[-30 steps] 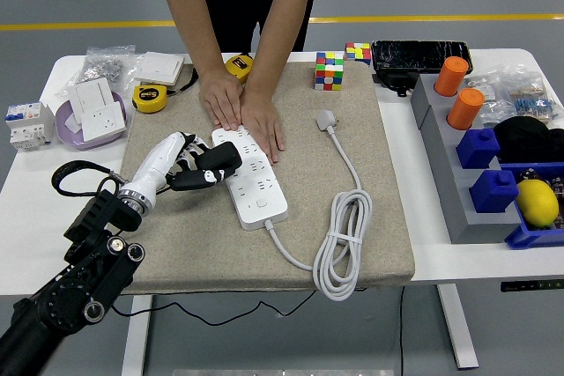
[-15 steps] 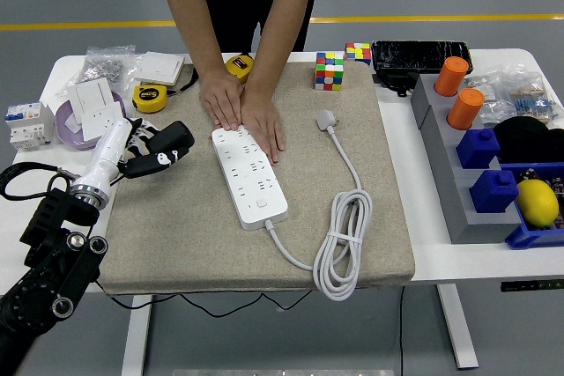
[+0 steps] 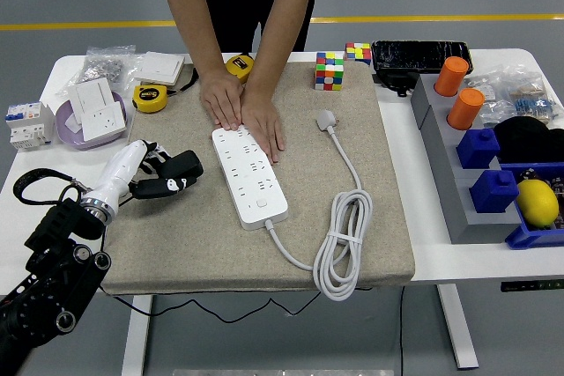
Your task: Pick up the plug,place it near the board,insert it into the board,press the button
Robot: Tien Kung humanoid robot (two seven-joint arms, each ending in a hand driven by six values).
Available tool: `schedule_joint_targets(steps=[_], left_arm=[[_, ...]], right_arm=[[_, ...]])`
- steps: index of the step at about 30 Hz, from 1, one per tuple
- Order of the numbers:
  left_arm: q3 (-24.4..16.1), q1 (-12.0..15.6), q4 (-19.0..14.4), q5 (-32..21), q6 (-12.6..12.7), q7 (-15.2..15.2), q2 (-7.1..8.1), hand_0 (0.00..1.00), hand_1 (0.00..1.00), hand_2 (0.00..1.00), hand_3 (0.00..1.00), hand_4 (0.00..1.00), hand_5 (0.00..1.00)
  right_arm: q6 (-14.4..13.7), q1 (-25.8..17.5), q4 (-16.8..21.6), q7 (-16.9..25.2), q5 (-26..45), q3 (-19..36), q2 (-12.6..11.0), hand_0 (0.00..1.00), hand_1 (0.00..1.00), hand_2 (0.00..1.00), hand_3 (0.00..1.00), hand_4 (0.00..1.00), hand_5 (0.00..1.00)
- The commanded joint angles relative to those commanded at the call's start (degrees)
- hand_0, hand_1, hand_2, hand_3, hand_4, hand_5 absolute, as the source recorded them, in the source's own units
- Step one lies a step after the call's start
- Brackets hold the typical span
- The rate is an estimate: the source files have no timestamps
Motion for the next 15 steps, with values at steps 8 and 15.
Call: schedule_joint_targets(steps=[8, 15], left_arm=[[0.0, -0.3, 0.5, 0.6, -1.8, 1.1, -0.03, 0.879, 0.998, 0.963, 0.907, 0.998, 0.517], [-2.6, 1.0, -2.9, -4.1, -2.2, 0.6, -0.46, 0.909, 0.998, 0.985, 0.928, 0.998, 0.797]], right_arm=[[0.0, 0.0, 0.0, 0.1, 0.2, -0.1, 0.0, 0.797, 0.706, 0.715, 0.753, 0.998, 0.998], [0.0, 0.2, 0.0, 0.1, 0.2, 0.0, 0.1, 0.798, 0.706, 0.715, 0.754, 0.998, 0.998]])
